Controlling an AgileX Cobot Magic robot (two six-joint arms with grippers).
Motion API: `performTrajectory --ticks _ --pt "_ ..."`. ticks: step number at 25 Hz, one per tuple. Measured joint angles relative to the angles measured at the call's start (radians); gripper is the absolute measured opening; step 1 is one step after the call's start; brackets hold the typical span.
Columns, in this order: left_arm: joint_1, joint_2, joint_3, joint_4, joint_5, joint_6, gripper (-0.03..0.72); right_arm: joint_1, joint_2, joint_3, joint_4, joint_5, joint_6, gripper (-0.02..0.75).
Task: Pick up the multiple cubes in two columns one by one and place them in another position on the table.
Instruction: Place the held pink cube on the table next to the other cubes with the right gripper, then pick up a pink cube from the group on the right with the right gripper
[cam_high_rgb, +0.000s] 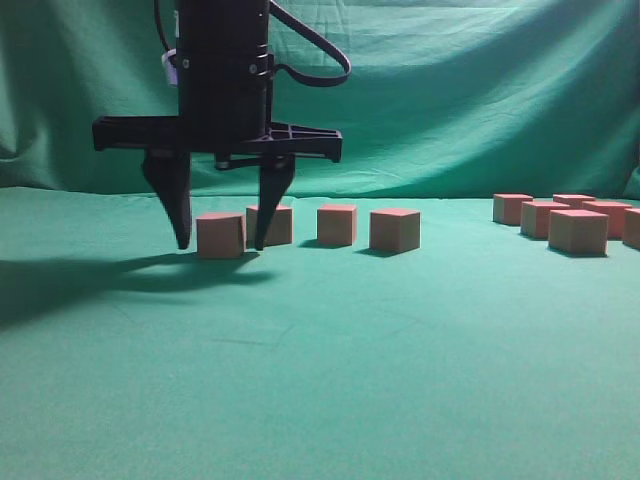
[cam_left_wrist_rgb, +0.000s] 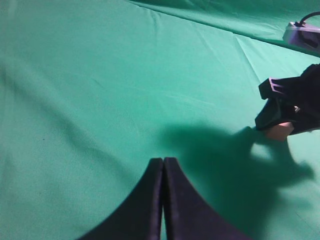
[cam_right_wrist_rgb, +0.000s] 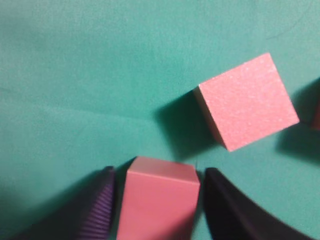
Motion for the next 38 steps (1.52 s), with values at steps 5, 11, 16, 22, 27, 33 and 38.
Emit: performTrajectory --ticks 5,11,16,22,27,33,38 --pt "0.000 0.000 0.000 0.000 0.000 0.000 0.000 0.000 0.000 0.000 0.000 0.002 -0.002 0.553" --pt "0.000 0.000 0.000 0.000 0.000 0.000 0.000 0.000 0.000 -0.028 0.004 0.066 -0.062 0.579" --pt "0.000 0.000 0.000 0.000 0.000 0.000 0.000 0.000 0.000 -0.154 -0.007 0.203 -0.174 0.579" --pt "0.000 0.000 0.000 0.000 0.000 0.000 0.000 0.000 -0.012 -0.277 -0.043 0.239 -0.300 0.579" --pt "0.000 0.000 0.000 0.000 0.000 0.000 0.000 -0.009 -0.092 -0.279 -0.043 0.247 -0.429 0.579" --pt "0.000 0.000 0.000 0.000 0.000 0.000 0.000 -0.105 -0.322 -0.121 -0.043 0.248 -0.455 0.579" --pt "0.000 0.000 0.000 0.000 0.000 0.000 0.000 -0.260 -0.483 0.124 -0.047 0.249 -0.454 0.579"
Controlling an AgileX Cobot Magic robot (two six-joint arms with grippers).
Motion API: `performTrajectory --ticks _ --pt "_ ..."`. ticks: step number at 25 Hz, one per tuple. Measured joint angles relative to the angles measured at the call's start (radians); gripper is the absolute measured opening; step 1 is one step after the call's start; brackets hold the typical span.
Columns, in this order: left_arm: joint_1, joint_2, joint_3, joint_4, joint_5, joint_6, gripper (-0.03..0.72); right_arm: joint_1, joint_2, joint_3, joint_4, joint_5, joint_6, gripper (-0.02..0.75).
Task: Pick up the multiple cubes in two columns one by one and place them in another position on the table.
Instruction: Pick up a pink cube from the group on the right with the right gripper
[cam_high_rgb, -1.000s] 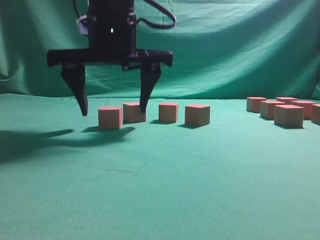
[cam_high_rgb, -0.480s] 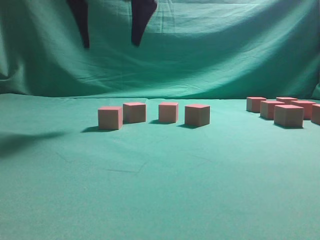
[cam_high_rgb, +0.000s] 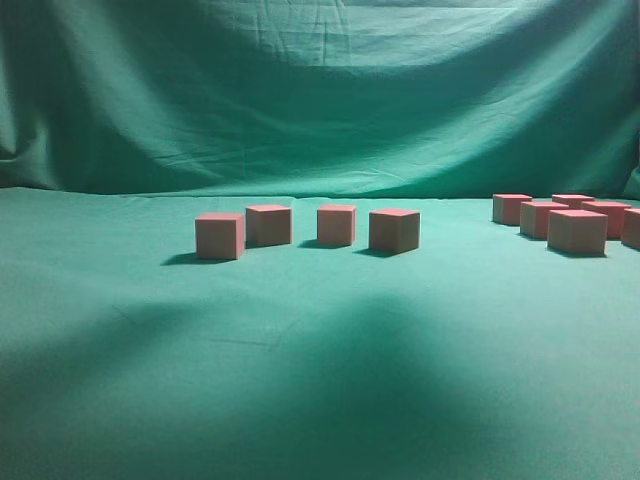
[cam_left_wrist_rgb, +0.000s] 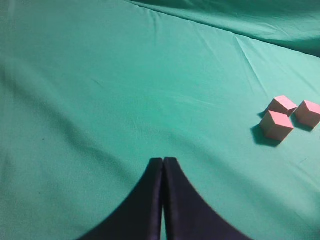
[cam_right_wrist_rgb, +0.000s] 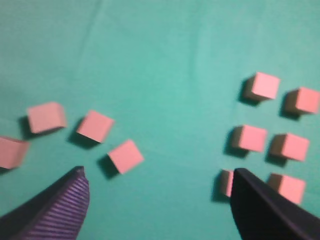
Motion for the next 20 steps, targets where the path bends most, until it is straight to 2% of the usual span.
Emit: performTrajectory --ticks 4,7,13,20 --pt "0.000 0.000 0.000 0.000 0.000 0.000 0.000 -0.120 -0.054 0.189 -0.003 0.000 0.000 0.579" --pt "0.000 0.000 0.000 0.000 0.000 0.000 0.000 -0.174 -0.054 0.323 -0.003 -0.009 0.002 0.579" --pt "0.000 0.000 0.000 0.000 0.000 0.000 0.000 -0.204 -0.054 0.532 0.000 -0.216 0.036 0.579" --pt "0.000 0.000 0.000 0.000 0.000 0.000 0.000 -0.235 -0.054 0.566 0.007 -0.405 0.037 0.579"
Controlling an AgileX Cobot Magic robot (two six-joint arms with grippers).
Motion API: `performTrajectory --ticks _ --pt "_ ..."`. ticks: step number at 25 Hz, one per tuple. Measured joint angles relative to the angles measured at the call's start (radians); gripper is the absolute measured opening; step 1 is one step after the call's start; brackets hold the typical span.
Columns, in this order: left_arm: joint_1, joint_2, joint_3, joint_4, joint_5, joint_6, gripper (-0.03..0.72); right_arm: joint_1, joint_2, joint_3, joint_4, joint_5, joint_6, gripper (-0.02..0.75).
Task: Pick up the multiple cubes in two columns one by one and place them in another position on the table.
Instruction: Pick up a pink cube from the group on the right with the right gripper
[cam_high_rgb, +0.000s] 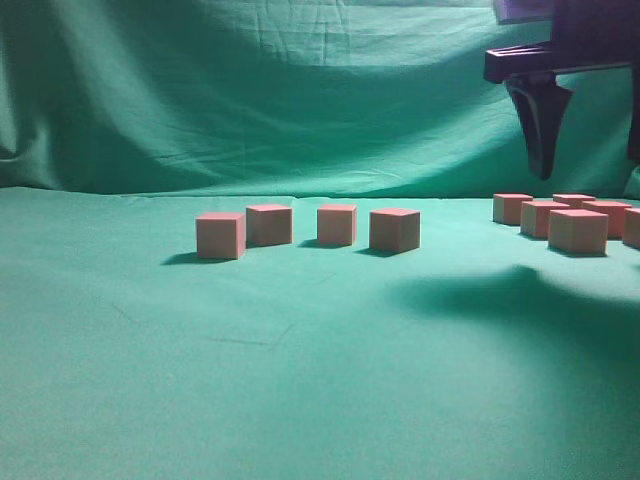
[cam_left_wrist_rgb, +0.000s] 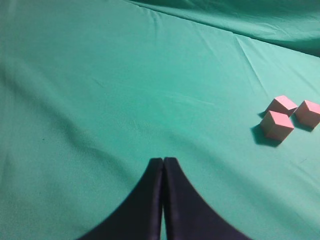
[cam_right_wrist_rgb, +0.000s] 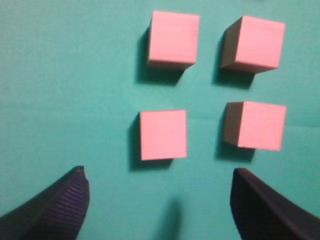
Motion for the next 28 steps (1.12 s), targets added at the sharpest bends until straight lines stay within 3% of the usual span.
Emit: performTrajectory --ticks 6,21,28 --pt "0.000 0.000 0.000 0.000 0.000 0.000 0.000 -0.078 0.000 0.002 0.060 -0.105 -0.057 0.579" --pt "0.000 0.000 0.000 0.000 0.000 0.000 0.000 -0.080 0.160 0.002 0.105 -0.193 -0.131 0.579" --pt "0.000 0.000 0.000 0.000 0.000 0.000 0.000 -0.080 0.169 0.002 0.107 -0.197 -0.131 0.262"
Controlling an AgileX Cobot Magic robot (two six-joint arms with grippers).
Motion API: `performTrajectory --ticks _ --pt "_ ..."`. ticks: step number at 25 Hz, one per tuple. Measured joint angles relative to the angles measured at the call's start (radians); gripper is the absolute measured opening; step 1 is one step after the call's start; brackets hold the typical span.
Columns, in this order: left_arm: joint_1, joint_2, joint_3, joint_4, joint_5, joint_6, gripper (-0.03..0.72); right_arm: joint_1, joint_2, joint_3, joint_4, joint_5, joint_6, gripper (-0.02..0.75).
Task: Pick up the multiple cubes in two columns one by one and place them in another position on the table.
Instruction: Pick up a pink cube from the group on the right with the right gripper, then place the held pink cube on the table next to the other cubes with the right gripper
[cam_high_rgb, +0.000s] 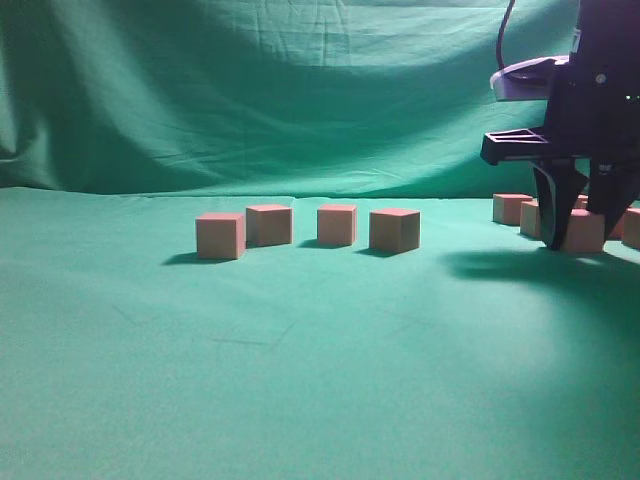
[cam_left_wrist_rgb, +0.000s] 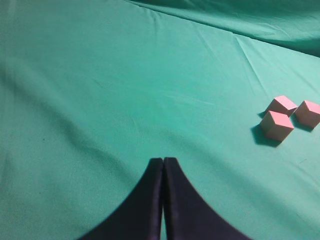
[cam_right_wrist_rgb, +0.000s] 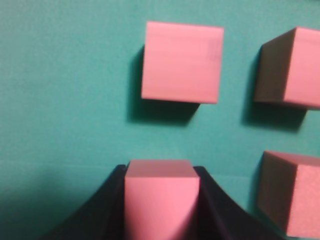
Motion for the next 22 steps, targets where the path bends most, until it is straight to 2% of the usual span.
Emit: performTrajectory --ticks 7,11,15,22 --pt "0.000 0.000 0.000 0.000 0.000 0.000 0.000 0.005 -0.022 -0.058 0.014 0.108 0.000 0.268" --pt "0.000 0.000 0.000 0.000 0.000 0.000 0.000 0.051 -0.110 -0.122 0.015 0.202 0.000 0.268" --pt "0.000 0.000 0.000 0.000 0.000 0.000 0.000 0.140 -0.212 -0.134 0.017 0.291 -0.008 0.268" --pt "0.000 0.000 0.000 0.000 0.000 0.000 0.000 0.354 -0.259 -0.134 0.036 0.395 -0.022 0.268"
